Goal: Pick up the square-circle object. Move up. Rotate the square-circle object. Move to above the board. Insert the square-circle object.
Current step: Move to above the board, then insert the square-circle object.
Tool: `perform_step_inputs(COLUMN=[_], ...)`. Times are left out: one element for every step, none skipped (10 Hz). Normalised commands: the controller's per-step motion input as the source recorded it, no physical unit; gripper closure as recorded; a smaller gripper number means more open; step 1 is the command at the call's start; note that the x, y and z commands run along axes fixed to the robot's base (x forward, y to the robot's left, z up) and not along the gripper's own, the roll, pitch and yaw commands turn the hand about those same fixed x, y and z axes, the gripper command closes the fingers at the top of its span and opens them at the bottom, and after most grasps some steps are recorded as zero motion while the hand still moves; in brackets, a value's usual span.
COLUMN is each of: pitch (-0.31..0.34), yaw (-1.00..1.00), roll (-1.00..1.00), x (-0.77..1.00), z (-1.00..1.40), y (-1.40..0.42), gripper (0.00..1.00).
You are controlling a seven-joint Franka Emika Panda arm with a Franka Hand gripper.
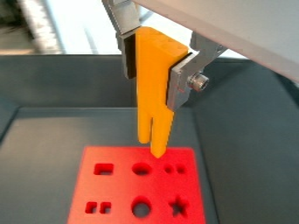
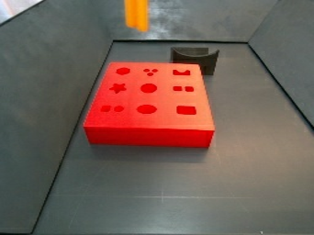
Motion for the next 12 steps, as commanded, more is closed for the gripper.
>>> perform_step_inputs(pitch=[0.049, 0.059, 0.065, 0.078, 0.095, 0.114, 0.130, 0.169, 0.167, 0.157, 0.019, 0.000], yaw=[1.00, 1.00, 1.00, 1.00, 1.00, 1.00, 1.00, 0.85, 0.67, 0.36, 0.00, 0.00], roll=[0.10, 0.12, 0.12, 0.13, 0.16, 0.19, 0.20, 0.24, 0.23, 0.20, 0.00, 0.01], x=[0.29, 0.13, 0.09, 0.07, 0.07, 0.07, 0.07, 0.08, 0.08, 0.10, 0.00, 0.00], z=[0.01, 0.01, 0.00, 0.01, 0.00, 0.00, 0.01, 0.01, 0.01, 0.01, 0.00, 0.00], y=[-0.39, -0.16, -0.10, -0.05, -0.04, -0.04, -0.04, -0.04, -0.04, -0.04, 0.00, 0.00], gripper=[1.00, 1.00, 1.00, 1.00, 1.00, 1.00, 1.00, 1.00, 1.00, 1.00, 1.00, 1.00])
